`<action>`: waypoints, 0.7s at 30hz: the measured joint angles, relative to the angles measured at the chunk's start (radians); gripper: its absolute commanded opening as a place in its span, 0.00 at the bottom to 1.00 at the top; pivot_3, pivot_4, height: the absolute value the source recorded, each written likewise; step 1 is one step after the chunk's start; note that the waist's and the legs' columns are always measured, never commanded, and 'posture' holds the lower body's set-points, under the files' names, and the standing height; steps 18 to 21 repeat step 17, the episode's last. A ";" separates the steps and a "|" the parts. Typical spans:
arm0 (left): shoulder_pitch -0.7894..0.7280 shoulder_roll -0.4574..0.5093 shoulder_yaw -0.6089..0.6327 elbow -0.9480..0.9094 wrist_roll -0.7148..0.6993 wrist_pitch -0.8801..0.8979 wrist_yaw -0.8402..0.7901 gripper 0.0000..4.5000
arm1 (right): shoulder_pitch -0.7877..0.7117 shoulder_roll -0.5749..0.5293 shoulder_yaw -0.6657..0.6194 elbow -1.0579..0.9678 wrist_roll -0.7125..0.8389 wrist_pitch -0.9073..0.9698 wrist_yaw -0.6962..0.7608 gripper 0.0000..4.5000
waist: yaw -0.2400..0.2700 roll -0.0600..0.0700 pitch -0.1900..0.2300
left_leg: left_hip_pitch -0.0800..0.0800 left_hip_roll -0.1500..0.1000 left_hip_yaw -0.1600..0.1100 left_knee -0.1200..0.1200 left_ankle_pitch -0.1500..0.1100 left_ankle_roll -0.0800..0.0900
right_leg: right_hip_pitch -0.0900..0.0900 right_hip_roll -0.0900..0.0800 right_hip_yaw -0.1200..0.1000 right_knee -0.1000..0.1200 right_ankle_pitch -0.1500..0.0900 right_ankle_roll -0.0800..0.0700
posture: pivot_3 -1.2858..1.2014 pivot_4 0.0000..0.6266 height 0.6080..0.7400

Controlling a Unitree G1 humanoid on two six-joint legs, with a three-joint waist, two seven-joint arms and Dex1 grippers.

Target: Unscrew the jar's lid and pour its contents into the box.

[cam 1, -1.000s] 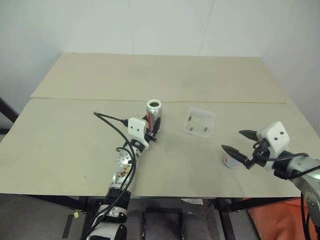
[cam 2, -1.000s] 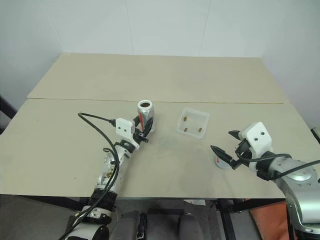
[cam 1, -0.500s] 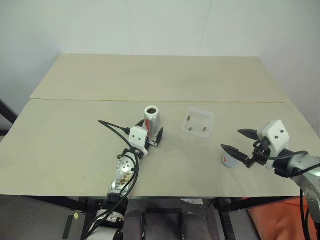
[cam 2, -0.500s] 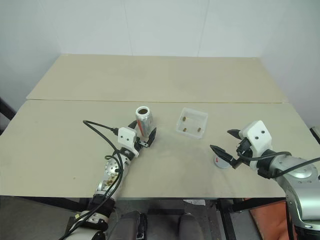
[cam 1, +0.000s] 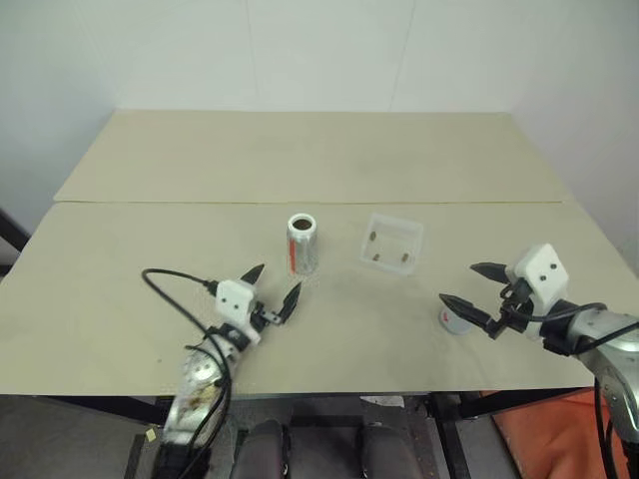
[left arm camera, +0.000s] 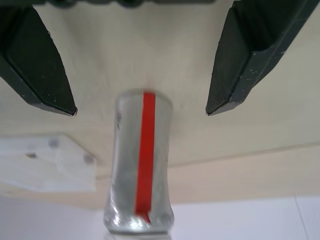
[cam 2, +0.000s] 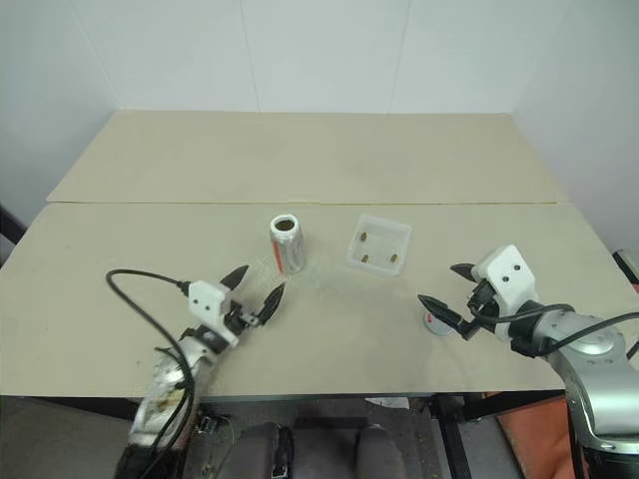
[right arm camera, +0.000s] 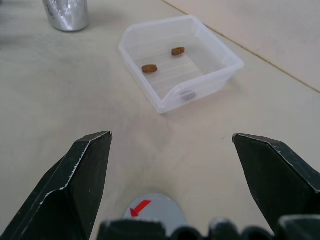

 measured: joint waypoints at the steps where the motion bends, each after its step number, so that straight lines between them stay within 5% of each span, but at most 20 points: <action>1: 0.014 0.025 0.011 -0.033 -0.023 0.022 -0.021 0.99 | 0.000 -0.008 0.000 0.005 0.003 -0.004 0.017 1.00 | 0.000 0.000 0.000 | 0.000 0.000 0.000 0.000 0.000 0.000 | 0.001 0.000 0.000 0.000 0.000 0.000 | 0.52 0.24 1.00; 9: 0.017 0.362 0.115 -0.205 -0.185 0.130 -0.290 0.99 | 0.093 -0.108 -0.061 0.011 0.038 -0.146 0.236 1.00 | 0.006 0.001 0.000 | 0.003 0.001 0.001 -0.001 0.000 0.000 | 0.002 0.001 -0.001 0.000 -0.002 -0.003 | 0.52 0.24 1.00; 15: -0.019 0.425 0.227 -0.205 -0.462 0.320 -0.402 0.99 | 0.172 -0.134 -0.086 0.005 0.021 -0.166 0.272 1.00 | 0.004 0.001 0.000 | 0.004 0.002 0.002 -0.001 0.000 0.000 | 0.002 0.001 -0.001 0.000 -0.003 -0.003 | 0.52 0.24 1.00; 21: -0.018 0.437 0.230 -0.204 -0.496 0.344 -0.448 0.99 | 0.174 -0.143 -0.086 -0.013 0.024 -0.155 0.282 1.00 | 0.001 0.001 0.000 | 0.004 0.002 0.002 -0.001 0.000 0.000 | 0.002 0.001 -0.001 0.000 -0.003 -0.003 | 0.52 0.24 1.00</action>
